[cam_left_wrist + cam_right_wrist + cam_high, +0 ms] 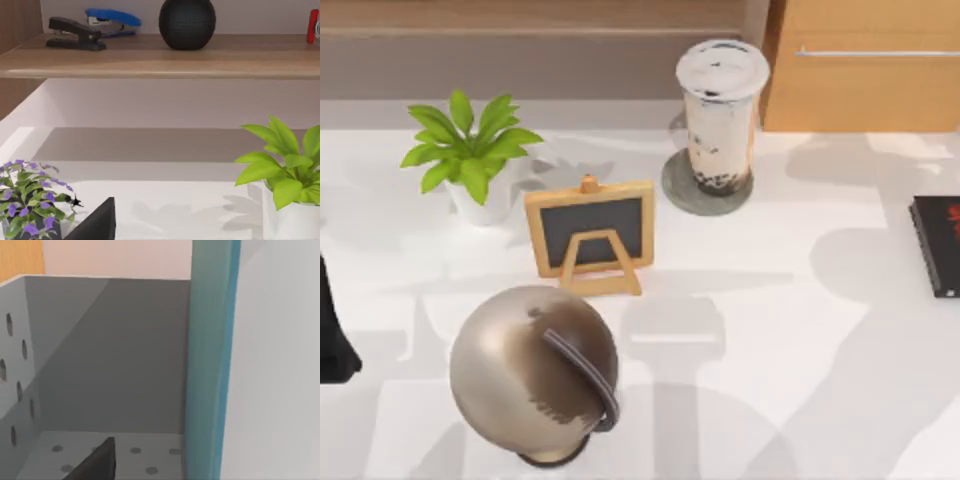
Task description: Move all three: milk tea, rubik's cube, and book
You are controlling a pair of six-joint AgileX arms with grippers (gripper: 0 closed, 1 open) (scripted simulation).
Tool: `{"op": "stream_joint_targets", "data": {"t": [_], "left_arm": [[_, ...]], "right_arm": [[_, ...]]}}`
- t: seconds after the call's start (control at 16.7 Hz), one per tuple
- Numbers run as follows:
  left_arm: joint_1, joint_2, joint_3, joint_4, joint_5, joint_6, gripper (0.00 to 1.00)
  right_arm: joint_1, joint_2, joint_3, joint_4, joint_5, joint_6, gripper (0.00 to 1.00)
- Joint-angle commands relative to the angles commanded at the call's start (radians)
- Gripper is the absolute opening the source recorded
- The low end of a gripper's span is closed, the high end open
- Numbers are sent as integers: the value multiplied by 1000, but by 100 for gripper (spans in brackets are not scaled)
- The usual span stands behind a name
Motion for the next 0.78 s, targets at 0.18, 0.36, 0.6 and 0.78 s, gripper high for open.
{"op": "stream_joint_targets", "data": {"t": [0.18,0.36,0.6,0.78], "left_arm": [[0,0,0,0,0,0,100],[0,0,0,0,0,0,100],[0,0,0,0,0,0,100],[0,0,0,0,0,0,100]], "right_arm": [[3,22,35,-9,6,0,100],[12,71,108,-33,17,0,100],[20,102,155,-49,24,-1,100],[20,102,155,-49,24,-1,92]]}}
